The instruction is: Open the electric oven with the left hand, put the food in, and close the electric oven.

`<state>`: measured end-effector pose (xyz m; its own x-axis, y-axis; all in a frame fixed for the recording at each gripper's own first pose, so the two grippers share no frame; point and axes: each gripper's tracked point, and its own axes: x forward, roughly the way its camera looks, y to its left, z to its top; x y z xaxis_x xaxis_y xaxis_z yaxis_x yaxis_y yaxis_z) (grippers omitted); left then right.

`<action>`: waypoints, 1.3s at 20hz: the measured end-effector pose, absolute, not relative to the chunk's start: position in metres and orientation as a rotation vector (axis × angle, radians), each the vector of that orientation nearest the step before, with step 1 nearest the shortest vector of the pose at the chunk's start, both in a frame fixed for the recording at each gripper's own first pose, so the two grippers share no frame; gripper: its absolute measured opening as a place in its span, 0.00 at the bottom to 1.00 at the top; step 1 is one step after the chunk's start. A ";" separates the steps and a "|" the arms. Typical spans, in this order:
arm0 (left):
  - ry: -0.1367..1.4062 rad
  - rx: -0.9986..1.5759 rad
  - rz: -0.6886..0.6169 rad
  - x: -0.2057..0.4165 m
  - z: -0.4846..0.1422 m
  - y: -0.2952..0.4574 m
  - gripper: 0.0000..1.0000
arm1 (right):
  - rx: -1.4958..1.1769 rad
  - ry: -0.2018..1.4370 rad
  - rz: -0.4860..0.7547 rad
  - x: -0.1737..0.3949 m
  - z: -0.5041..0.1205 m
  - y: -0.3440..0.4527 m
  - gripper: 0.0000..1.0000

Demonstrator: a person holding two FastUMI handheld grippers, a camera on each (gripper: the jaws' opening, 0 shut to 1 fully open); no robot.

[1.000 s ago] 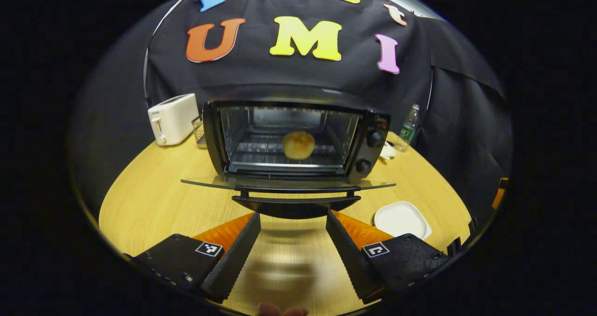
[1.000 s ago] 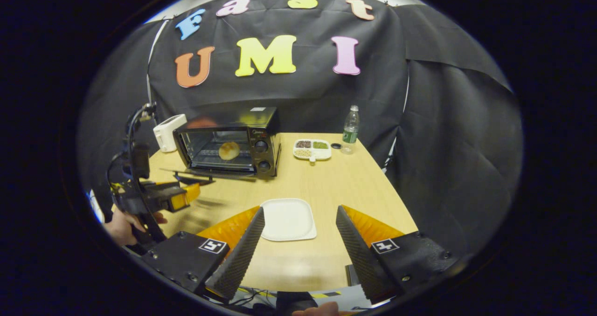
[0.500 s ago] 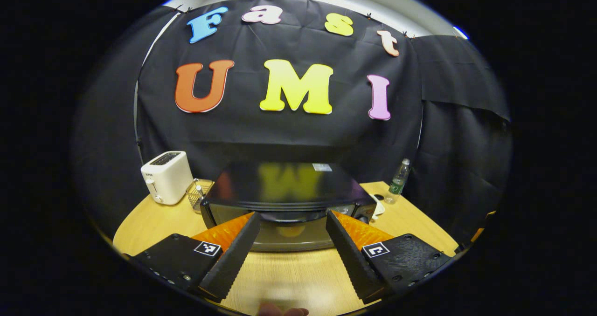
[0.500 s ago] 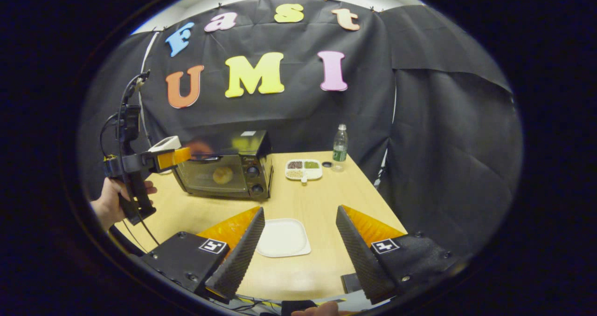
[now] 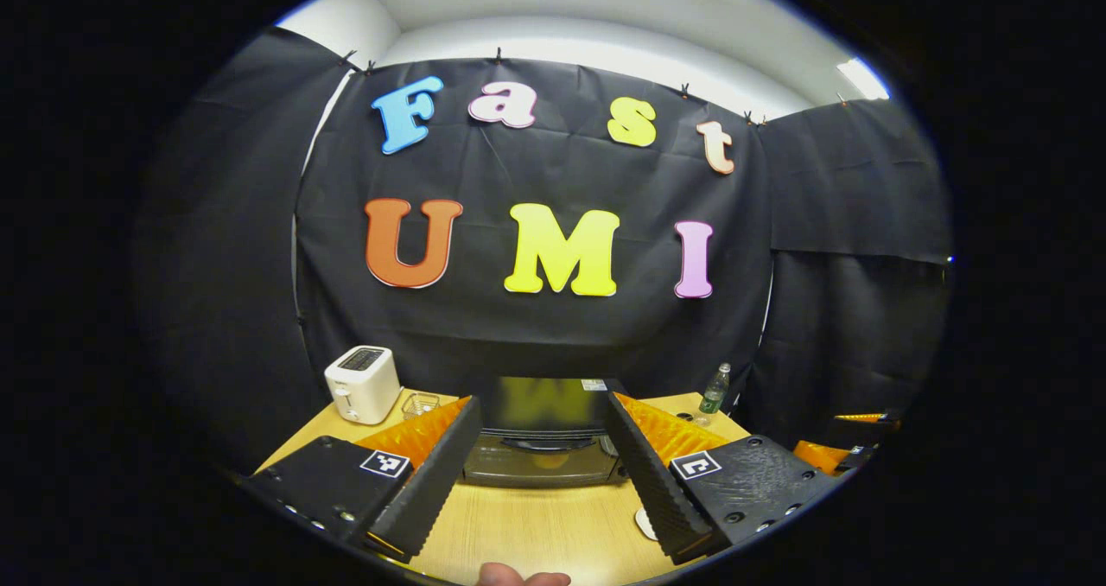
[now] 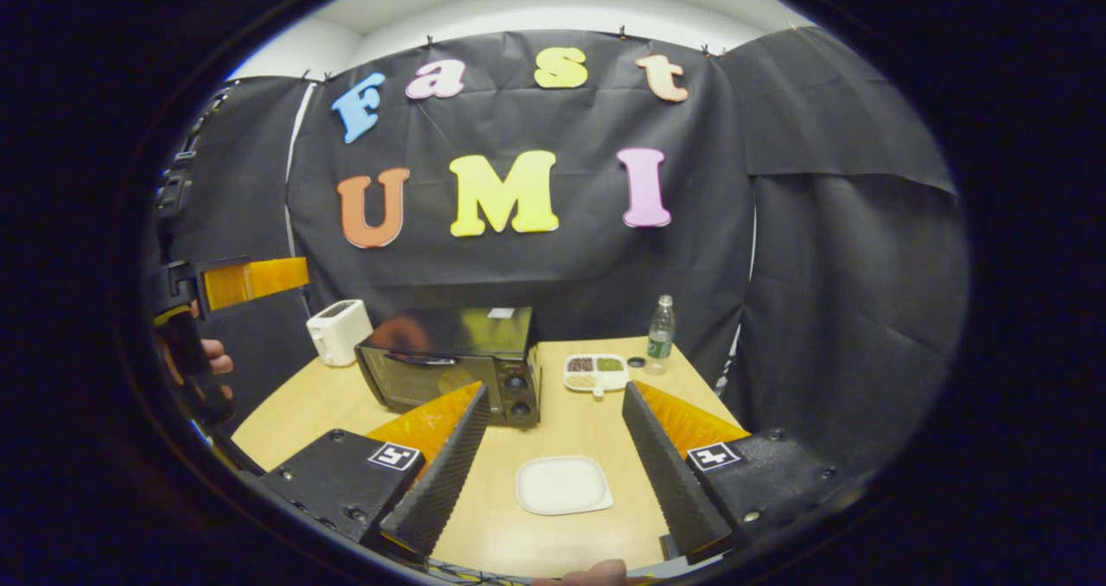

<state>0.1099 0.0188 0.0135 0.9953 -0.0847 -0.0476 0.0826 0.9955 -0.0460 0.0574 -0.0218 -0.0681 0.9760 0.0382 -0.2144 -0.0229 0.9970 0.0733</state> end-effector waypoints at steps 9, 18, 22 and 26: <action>0.003 -0.084 -0.051 -0.003 0.044 0.048 0.94 | 0.077 0.082 0.078 0.013 -0.003 0.033 0.97; 0.005 -0.073 -0.049 -0.051 0.018 0.045 0.94 | 0.039 0.065 0.157 -0.035 -0.004 0.081 0.97; 0.018 -0.084 -0.053 -0.053 0.011 0.042 0.94 | 0.020 0.072 0.176 -0.036 -0.005 0.088 0.97; 0.026 -0.102 -0.045 -0.051 0.007 0.045 0.94 | 0.016 0.063 0.190 -0.034 -0.002 0.091 0.97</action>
